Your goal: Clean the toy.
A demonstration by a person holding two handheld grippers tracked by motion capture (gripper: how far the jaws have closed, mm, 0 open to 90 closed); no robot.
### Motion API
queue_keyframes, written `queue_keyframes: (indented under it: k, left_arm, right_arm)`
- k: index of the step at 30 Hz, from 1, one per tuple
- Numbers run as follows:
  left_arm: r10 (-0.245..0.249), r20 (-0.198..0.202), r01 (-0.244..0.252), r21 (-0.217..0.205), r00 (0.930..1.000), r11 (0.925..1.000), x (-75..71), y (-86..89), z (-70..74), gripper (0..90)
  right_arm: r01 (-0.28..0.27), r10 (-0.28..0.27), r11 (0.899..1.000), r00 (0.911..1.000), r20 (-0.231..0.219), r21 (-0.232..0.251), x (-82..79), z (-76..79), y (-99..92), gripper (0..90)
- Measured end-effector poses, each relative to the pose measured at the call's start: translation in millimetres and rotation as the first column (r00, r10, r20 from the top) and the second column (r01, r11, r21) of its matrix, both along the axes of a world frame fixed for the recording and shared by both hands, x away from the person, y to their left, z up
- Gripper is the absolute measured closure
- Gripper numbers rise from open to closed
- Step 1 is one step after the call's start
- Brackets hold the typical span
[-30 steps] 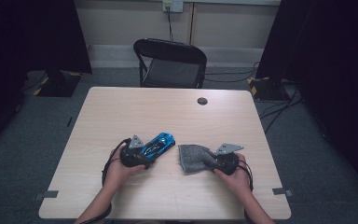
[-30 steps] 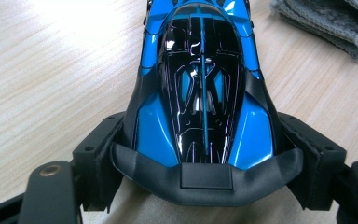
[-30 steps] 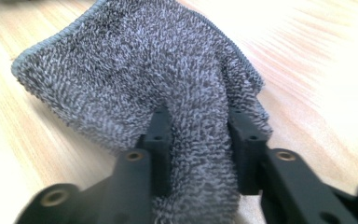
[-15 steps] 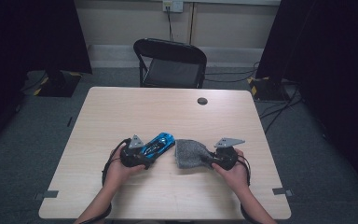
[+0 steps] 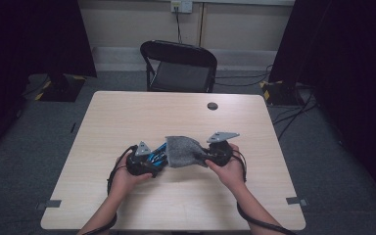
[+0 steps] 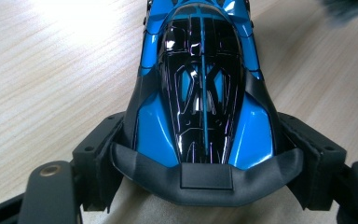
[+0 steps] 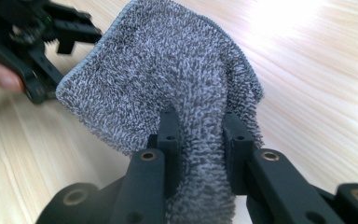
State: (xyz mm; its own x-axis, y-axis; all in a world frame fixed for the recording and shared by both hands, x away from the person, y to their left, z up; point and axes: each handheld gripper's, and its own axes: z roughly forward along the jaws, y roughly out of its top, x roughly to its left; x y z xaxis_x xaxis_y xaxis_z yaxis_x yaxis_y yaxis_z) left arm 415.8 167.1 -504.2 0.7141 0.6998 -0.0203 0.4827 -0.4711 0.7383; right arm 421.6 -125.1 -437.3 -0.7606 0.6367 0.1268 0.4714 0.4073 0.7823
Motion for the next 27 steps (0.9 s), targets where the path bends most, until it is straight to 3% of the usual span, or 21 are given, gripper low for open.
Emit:
queue_keyframes:
  k: [5,8,12,15,19,27]
  left_arm:
    - [-0.001,0.0,0.001,0.001,1.0,1.0,0.0,0.0,0.0,23.8]
    - [0.0,0.0,0.0,0.0,1.0,1.0,0.0,0.0,0.0,23.7]
    - [0.0,0.0,0.0,0.0,1.0,1.0,0.0,0.0,0.0,23.8]
    - [-0.001,0.005,0.001,0.006,1.0,1.0,0.2,0.3,0.2,23.7]
    - [-0.001,0.001,0.001,0.0,1.0,1.0,0.1,0.0,0.0,23.7]
    - [0.0,0.001,0.0,0.0,1.0,1.0,0.0,0.0,0.0,23.7]
  right_arm:
    - [-0.036,0.035,0.999,0.9992,-0.018,-0.012,10.1,-2.9,38.3,73.2]
    - [-0.051,0.051,0.999,0.9981,-0.035,0.0,11.6,-4.7,50.5,73.2]
    - [-0.081,0.08,0.996,0.9959,-0.042,-0.026,10.9,-8.5,74.6,73.1]
    - [-0.077,0.078,0.989,0.997,-0.001,-0.129,7.9,-11.5,86.3,73.0]
    - [-0.042,0.042,0.989,0.9991,-0.004,-0.14,10.1,-17.7,90.1,73.0]
    - [-0.026,0.025,0.988,0.9996,-0.009,-0.151,15.7,-20.6,86.2,72.9]
